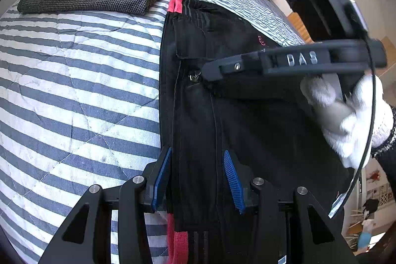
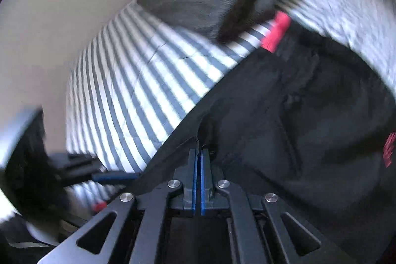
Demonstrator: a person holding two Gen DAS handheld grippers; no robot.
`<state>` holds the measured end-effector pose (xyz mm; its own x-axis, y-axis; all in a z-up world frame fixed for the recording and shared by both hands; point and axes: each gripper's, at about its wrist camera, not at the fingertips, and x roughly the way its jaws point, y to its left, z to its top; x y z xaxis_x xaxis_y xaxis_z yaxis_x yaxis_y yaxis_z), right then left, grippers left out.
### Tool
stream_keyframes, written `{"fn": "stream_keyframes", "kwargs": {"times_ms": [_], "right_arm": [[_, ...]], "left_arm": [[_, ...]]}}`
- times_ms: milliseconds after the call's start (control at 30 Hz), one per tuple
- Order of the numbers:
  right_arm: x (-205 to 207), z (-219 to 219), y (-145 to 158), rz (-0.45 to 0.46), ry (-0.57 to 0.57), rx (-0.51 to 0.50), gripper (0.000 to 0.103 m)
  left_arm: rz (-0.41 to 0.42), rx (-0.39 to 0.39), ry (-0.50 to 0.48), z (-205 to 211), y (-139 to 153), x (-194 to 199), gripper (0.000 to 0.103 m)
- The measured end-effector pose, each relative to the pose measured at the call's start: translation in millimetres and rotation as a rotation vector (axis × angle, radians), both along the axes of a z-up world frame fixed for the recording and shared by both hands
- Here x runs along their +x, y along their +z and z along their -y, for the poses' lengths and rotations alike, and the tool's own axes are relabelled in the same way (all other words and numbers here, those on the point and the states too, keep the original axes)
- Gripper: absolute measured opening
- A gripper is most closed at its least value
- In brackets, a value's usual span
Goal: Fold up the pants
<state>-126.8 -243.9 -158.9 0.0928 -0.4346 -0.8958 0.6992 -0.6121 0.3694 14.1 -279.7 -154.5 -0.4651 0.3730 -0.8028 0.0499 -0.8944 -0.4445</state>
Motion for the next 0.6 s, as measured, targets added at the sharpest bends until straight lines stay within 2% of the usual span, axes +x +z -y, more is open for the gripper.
{"fn": "stream_keyframes", "kwargs": {"times_ms": [133, 333, 533, 600], "right_arm": [[-5.7, -5.6, -0.4, 0.026, -0.019, -0.008, 0.002], [0.9, -3.9, -0.1, 0.027, 0.009, -0.008, 0.002], [9.2, 3.8, 0.0, -0.001, 0.047, 0.016, 0.002], [17.7, 10.4, 0.5, -0.036, 0.083, 0.044, 0.002]], "left_arm": [[0.001, 0.005, 0.001, 0.6, 0.4, 1.1, 0.046], [0.0, 0.003, 0.0, 1.1, 0.7, 1.7, 0.046], [0.0, 0.002, -0.001, 1.5, 1.3, 4.4, 0.046], [0.0, 0.002, -0.001, 1.6, 1.5, 5.0, 0.046]]}}
